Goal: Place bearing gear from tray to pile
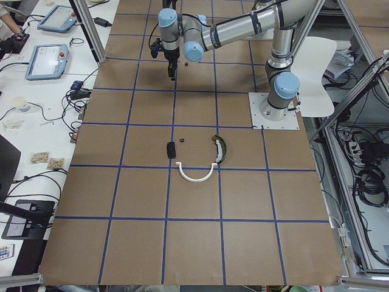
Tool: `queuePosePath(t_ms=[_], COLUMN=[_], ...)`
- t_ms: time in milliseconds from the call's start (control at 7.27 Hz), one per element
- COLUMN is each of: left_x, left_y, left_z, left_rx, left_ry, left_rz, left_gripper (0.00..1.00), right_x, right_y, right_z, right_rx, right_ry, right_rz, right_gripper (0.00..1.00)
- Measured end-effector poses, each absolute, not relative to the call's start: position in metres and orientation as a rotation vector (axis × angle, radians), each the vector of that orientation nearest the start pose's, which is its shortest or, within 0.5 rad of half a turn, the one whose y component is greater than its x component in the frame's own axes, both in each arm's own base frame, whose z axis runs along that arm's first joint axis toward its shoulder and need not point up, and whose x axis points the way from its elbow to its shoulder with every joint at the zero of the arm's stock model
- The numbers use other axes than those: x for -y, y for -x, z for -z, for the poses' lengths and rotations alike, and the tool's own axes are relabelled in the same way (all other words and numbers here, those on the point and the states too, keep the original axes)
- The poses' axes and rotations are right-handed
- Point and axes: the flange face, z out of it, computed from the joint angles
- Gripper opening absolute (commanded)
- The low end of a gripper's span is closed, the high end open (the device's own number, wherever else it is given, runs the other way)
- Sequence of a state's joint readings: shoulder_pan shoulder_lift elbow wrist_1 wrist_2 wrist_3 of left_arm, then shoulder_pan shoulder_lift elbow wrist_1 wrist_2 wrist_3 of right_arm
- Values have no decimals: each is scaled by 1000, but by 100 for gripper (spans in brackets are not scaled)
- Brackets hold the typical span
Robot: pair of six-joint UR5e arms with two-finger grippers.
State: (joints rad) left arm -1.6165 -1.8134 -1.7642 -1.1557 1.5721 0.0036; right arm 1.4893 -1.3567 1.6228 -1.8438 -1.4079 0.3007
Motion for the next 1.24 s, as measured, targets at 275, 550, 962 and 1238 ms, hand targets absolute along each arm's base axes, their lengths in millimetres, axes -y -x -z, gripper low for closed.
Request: queuePosePath(t_ms=[275,550,962,1238], left_x=[529,515,502,500], left_y=[247,301,348,353], left_z=[-283,-243,-193,-172], left_rx=[-3164,-3159,-3149,-3136], left_ry=[-17,37,143,147], left_rz=[-14,-32,-35,-58], left_gripper=[95,94,94,89], right_x=[547,530,517,509], right_y=[-71,-67,-77,-100], right_z=[-431,-443,-452,-458], right_rx=[-3012,-3040,-3047,-3116], right_ry=[-497,-473,-465,-387], right_rz=[13,-20,-38,-17], right_gripper=[100,100,100,100])
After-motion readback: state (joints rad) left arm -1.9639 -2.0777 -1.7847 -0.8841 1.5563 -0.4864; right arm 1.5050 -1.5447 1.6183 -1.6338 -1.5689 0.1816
